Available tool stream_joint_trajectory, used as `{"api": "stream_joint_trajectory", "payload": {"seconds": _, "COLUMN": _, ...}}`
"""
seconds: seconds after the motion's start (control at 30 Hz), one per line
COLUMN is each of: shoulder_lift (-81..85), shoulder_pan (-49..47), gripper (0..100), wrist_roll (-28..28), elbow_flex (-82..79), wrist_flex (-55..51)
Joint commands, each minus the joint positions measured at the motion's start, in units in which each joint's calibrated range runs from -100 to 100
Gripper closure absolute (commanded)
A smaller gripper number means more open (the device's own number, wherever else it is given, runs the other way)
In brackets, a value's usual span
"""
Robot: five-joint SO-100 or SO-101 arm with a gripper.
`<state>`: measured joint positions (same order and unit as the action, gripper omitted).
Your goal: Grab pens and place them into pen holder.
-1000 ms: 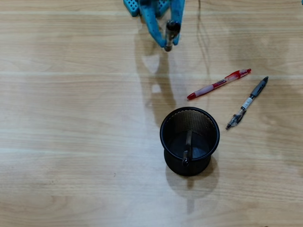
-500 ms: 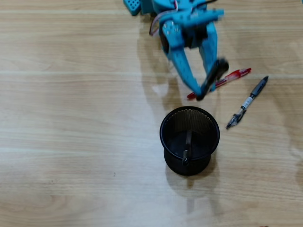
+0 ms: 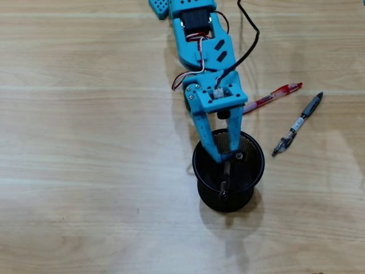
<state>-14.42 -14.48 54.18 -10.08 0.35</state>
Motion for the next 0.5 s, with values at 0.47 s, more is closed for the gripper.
{"api": "stream_joint_trajectory", "payload": {"seconds": 0.47, "shoulder_lift": 0.27, "shoulder_pan": 0.36, "gripper": 89, "wrist_roll": -0.11, "elbow_flex": 4.26, "wrist_flex": 1.42}}
